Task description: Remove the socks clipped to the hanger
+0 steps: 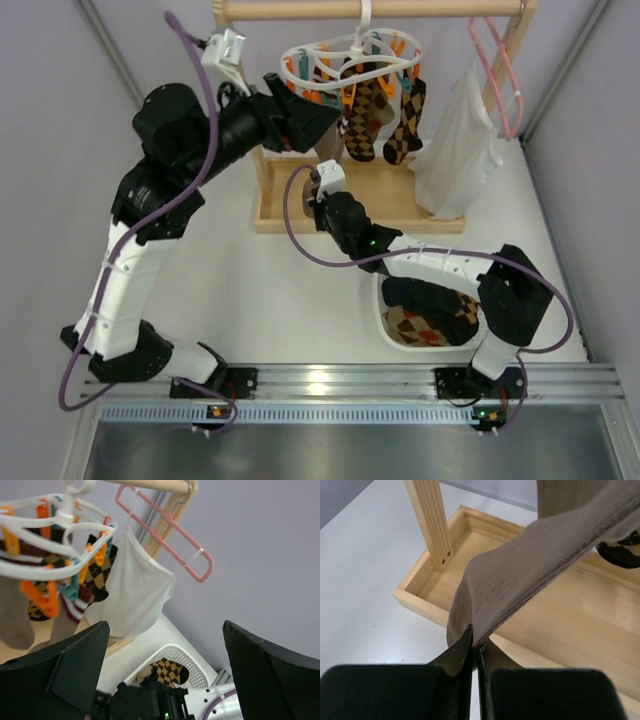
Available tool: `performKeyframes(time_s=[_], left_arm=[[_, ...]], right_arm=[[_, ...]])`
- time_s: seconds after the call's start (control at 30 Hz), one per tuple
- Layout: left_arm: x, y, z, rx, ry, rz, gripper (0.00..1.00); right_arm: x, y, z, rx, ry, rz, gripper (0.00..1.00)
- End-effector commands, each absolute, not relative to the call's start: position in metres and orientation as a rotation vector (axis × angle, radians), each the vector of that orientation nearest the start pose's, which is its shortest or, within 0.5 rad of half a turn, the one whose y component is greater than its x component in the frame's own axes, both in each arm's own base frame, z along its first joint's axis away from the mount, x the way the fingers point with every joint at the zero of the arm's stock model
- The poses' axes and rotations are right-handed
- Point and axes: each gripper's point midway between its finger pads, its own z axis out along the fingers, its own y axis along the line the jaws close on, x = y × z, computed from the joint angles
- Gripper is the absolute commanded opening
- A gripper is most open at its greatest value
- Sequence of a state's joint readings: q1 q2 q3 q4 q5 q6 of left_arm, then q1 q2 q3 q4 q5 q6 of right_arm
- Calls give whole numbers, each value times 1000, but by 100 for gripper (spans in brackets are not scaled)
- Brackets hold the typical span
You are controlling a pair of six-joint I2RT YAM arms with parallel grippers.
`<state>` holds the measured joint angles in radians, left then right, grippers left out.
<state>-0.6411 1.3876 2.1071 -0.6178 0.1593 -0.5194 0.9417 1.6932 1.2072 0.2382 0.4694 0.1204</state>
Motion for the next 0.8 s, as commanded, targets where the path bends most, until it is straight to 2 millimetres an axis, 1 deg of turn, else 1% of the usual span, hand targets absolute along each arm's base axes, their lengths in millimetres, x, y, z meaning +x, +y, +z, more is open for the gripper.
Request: performKeyframes(time_s=[0.0, 0.03, 0.07, 0.1, 0.13, 0.2, 0.23, 0.27, 0.3, 0.37, 0.4, 0.43, 0.47, 0.5, 0.57, 0.63, 0.67, 0.73, 0.77], left_arm=[[276, -298, 577, 341, 1496, -1053, 98], [289, -303, 573, 326, 1501, -1011, 98], [295, -309, 572, 330, 1501, -993, 98], [304, -319, 567, 349, 1503, -973, 98], [312, -318, 568, 338, 1494, -928, 98], [327, -324, 556, 329, 1514, -883, 98], [331, -325, 553, 330, 1516, -864, 97], [342, -318, 551, 279, 1523, -804, 96], [348, -316, 548, 274, 1524, -771, 95], [360, -318, 539, 273, 1534, -719, 94], [365, -318, 537, 278, 1533, -694, 93], [372, -321, 530, 281, 1545, -675, 91], [375, -319, 528, 274, 1547, -658, 89], [381, -316, 525, 263, 1552, -627, 84], [387, -313, 522, 257, 1556, -597, 82], [392, -308, 520, 236, 1560, -568, 76], [394, -308, 518, 240, 1562, -562, 75], [398, -306, 516, 230, 1567, -550, 71], [399, -305, 516, 228, 1567, -548, 71]], right_arm=[[356, 382, 230, -393, 1745, 380, 0], [352, 383, 228, -397, 1744, 390, 0], [352, 383, 227, -399, 1743, 400, 0], [349, 383, 229, -405, 1739, 416, 0], [345, 386, 228, -433, 1734, 441, 0], [340, 388, 226, -467, 1735, 459, 0], [338, 388, 225, -480, 1735, 469, 0], [335, 389, 227, -493, 1731, 489, 0], [332, 388, 225, -500, 1734, 499, 0], [325, 389, 233, -514, 1714, 541, 0], [322, 387, 229, -521, 1719, 548, 0], [319, 388, 233, -528, 1705, 571, 0], [316, 387, 237, -527, 1694, 582, 0], [315, 385, 235, -533, 1695, 579, 0], [312, 381, 240, -533, 1686, 580, 0], [311, 378, 239, -537, 1688, 571, 0], [310, 377, 242, -535, 1681, 573, 0], [308, 375, 243, -538, 1680, 577, 0], [307, 375, 246, -539, 1673, 582, 0]])
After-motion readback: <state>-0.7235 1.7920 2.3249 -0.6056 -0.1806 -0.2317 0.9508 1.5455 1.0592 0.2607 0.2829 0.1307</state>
